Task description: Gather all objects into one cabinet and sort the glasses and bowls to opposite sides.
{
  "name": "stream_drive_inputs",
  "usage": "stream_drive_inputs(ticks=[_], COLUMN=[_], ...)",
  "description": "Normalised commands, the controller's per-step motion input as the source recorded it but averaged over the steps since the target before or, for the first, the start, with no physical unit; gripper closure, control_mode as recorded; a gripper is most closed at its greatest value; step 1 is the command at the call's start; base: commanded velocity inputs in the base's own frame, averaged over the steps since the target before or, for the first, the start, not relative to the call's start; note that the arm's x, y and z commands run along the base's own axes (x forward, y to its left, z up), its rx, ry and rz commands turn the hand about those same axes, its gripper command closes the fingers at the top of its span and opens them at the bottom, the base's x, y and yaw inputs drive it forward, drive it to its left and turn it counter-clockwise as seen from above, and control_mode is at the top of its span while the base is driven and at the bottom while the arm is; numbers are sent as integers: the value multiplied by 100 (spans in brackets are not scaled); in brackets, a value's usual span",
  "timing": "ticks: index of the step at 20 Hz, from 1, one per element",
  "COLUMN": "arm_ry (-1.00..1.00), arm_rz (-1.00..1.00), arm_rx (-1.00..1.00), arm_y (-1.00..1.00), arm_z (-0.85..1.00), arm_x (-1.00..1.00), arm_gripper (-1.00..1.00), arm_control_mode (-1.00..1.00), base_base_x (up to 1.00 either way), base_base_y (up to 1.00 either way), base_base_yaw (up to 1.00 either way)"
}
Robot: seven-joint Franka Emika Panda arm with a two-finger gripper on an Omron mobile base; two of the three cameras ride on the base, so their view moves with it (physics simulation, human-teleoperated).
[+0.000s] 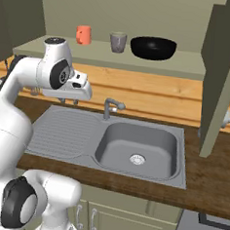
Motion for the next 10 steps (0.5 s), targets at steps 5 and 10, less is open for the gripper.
stream_drive_inputs(ticks=[5, 10], arm_ry=[-19, -39], arm_rz=[0, 0], arm_rx=[0, 5], arm_y=[0, 0], arm_z=[11, 49], arm_x=[-29, -70], arm_gripper=[-100, -100], arm_control_mode=[-100, -100], base_base_x=[0, 0], base_base_y=[0, 0], base_base_yaw=[0, 0])
